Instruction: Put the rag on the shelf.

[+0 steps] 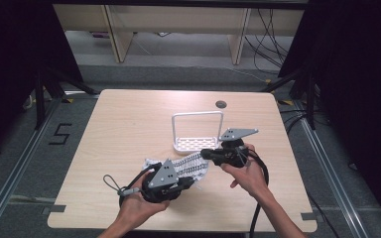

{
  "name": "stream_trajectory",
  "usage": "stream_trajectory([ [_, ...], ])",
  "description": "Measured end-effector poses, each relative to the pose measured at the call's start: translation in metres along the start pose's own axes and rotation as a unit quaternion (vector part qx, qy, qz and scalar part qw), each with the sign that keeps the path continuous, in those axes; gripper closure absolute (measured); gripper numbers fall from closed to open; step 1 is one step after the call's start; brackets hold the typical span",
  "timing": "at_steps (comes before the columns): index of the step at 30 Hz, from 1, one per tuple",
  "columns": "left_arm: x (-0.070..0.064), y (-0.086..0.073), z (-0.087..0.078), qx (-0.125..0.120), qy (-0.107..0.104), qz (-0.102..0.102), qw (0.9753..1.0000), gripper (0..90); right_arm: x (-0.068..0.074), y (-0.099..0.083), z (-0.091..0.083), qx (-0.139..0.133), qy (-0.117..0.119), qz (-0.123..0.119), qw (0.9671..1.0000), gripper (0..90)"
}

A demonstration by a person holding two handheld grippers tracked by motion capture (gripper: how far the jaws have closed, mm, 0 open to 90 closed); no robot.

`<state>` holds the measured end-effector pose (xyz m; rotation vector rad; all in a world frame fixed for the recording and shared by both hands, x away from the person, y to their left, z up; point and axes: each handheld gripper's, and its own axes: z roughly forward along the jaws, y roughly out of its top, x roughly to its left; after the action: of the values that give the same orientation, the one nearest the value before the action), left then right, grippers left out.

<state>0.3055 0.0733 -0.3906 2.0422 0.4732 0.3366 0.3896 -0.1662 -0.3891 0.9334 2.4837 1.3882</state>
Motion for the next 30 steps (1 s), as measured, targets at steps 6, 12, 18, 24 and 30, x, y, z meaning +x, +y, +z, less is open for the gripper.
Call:
stream_trajectory([
  [6, 0.014, 0.029, -0.026, -0.035, 0.015, 0.001, 0.9993, 85.3, 0.006, 0.034, -0.023, -0.02, -0.006, -0.006, 0.9998, 87.0],
  [12, 0.029, 0.054, -0.049, -0.068, 0.033, 0.002, 0.9971, 85.3, 0.008, 0.062, -0.046, -0.042, -0.019, -0.013, 0.9988, 87.0],
  [18, 0.046, 0.072, -0.063, -0.095, 0.045, -0.012, 0.9944, 85.4, 0.011, 0.082, -0.065, -0.048, -0.02, -0.014, 0.9986, 87.1],
  [24, 0.059, 0.093, -0.064, -0.105, 0.049, -0.016, 0.9931, 85.4, 0.012, 0.098, -0.078, -0.055, -0.033, -0.015, 0.9978, 87.0],
  [30, 0.081, 0.107, -0.053, -0.104, 0.058, -0.028, 0.9925, 85.4, 0.009, 0.103, -0.088, -0.063, -0.059, -0.015, 0.9962, 87.0],
])
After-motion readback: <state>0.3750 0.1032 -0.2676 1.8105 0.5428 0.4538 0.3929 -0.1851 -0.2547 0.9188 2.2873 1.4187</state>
